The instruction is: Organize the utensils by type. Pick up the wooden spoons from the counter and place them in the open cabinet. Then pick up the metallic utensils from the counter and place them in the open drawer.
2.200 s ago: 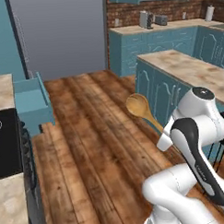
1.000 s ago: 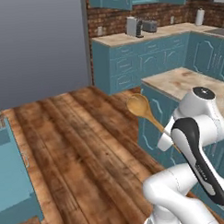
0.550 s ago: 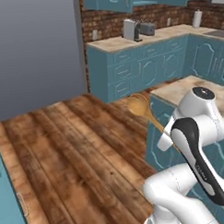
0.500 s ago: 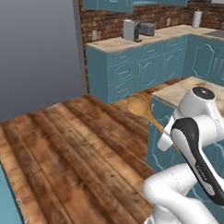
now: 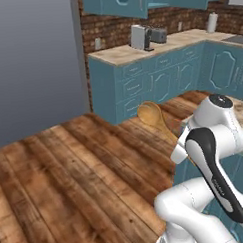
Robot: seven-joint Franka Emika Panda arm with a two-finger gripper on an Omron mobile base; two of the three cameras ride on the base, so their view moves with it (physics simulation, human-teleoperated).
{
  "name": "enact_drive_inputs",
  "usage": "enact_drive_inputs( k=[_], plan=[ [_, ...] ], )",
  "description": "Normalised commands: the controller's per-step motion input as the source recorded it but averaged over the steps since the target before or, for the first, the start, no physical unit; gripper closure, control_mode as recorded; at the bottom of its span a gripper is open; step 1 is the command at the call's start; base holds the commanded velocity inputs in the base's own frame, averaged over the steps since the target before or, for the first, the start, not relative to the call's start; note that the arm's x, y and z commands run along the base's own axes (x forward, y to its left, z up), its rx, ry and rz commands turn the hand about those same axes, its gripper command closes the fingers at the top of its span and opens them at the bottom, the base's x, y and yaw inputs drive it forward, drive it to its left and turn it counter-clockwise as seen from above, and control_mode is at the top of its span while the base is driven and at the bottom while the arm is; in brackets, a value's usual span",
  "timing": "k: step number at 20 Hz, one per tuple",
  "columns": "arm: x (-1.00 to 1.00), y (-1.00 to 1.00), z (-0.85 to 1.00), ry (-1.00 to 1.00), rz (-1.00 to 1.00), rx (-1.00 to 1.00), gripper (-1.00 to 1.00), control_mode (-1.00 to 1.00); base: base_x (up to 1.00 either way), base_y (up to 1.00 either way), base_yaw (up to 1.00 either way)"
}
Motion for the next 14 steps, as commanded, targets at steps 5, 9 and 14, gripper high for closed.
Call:
enact_drive_inputs(
  k=[5, 9, 14],
  plan=[
    [0.00, 0.00, 0.00, 0.00, 0.00, 0.00, 1.00, 1.00, 1.00, 0.00, -0.19],
    [0.00, 0.00, 0.00, 0.00, 0.00, 0.00, 1.00, 1.00, 1.00, 0.01, -0.22],
    [0.00, 0.00, 0.00, 0.00, 0.00, 0.00, 1.00, 1.00, 0.95, 0.02, -0.36]
  ],
)
